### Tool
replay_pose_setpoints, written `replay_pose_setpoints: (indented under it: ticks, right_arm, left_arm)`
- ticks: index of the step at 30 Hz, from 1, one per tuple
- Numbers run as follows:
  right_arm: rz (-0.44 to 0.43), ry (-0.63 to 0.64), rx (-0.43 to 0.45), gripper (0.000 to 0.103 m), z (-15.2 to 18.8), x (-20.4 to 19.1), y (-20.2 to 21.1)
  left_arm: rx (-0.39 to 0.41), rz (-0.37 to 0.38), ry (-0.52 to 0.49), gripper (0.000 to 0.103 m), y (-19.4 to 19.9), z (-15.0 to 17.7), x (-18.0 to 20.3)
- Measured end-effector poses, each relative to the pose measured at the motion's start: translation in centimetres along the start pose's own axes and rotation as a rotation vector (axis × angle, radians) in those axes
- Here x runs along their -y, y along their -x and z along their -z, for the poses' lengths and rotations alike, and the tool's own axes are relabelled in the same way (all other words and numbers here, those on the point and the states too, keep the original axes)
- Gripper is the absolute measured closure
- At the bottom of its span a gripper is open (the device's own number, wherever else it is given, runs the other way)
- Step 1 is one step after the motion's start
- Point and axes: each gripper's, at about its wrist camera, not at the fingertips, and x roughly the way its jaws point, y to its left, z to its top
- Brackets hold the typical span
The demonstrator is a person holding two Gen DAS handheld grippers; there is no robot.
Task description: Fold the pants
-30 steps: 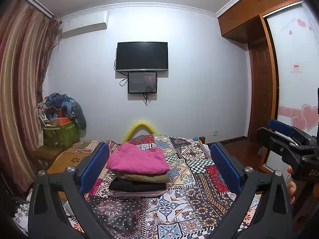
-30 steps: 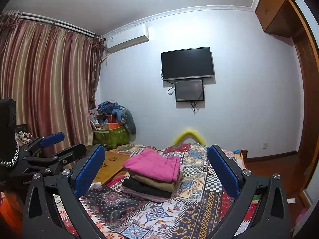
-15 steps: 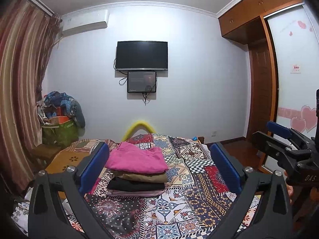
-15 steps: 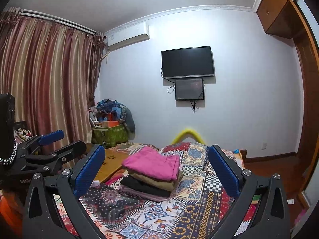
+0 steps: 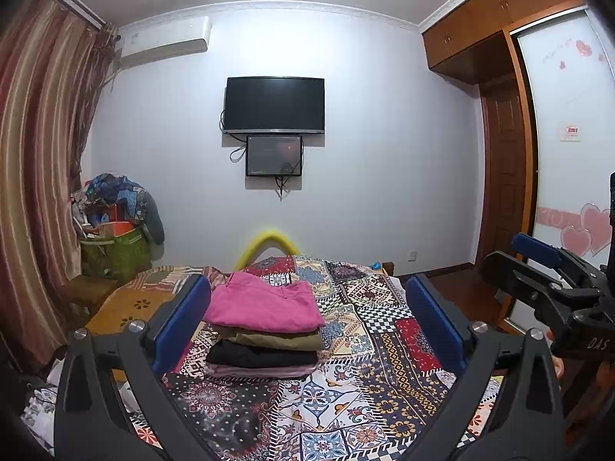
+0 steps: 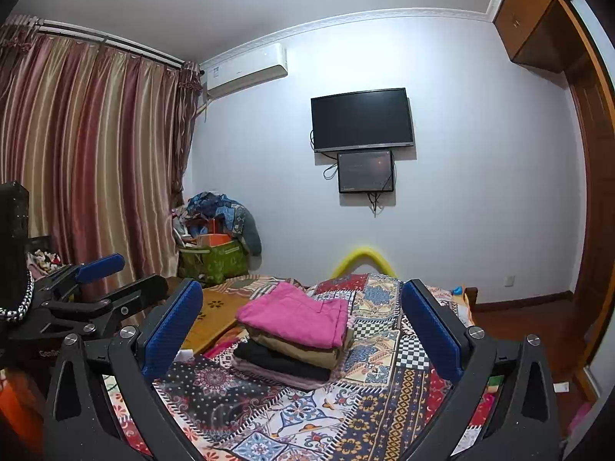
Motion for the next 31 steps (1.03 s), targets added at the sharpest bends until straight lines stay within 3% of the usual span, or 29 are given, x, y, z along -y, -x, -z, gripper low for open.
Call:
replay_pose_setpoints:
  ticks: [31]
  right_arm:
    - [0.014, -0.011, -0.006, 0.0, 0.11, 0.36, -0.11]
  left_arm:
    - [-0.038, 0.032, 0.043, 0.0, -0.64, 0.37, -0.39]
